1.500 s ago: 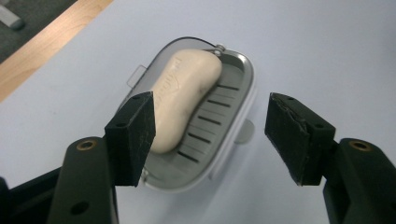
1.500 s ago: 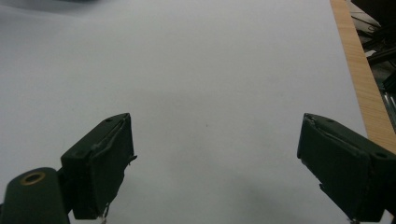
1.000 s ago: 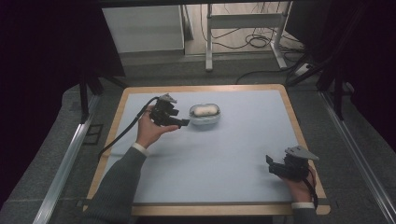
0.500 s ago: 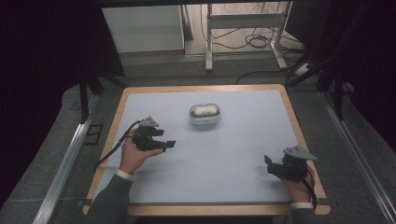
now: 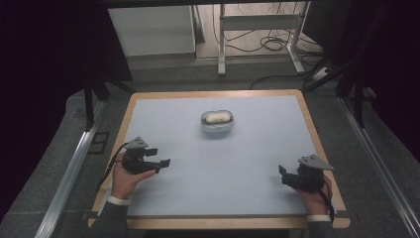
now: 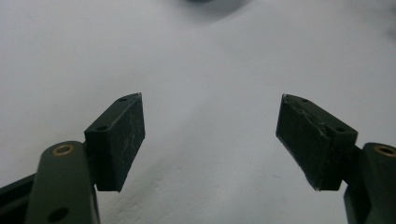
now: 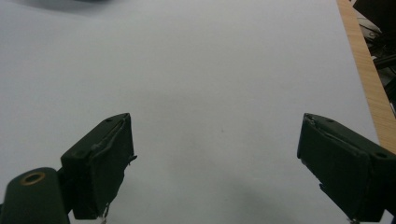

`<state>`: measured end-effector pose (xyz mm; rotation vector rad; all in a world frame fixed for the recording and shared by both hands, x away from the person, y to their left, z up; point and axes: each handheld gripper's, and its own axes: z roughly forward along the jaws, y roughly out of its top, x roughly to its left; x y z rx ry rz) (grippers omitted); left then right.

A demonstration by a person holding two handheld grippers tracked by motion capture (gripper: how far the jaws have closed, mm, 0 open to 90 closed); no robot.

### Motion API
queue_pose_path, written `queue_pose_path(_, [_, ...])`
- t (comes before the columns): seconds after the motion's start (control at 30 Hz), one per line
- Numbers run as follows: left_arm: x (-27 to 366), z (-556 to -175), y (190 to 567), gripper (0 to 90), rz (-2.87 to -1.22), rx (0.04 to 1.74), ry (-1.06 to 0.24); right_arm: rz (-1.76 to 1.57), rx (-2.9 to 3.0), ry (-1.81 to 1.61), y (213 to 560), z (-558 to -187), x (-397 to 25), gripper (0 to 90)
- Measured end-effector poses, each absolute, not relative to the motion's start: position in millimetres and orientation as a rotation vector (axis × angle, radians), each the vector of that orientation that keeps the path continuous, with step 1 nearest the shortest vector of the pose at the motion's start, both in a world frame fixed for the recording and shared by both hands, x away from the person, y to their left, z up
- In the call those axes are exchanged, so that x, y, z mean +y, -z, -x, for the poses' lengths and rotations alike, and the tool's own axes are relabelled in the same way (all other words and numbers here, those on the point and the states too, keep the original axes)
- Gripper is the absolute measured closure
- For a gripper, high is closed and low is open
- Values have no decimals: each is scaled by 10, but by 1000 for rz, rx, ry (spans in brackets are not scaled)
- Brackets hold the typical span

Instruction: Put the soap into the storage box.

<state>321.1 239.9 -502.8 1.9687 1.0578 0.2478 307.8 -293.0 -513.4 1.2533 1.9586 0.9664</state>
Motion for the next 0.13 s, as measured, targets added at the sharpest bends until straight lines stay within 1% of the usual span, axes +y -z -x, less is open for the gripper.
queue_pose_path(0.13, [2416,-3225,5027,236,-1956,1065,-253,-1258,1949,-971,5123,-3074,-2934,105])
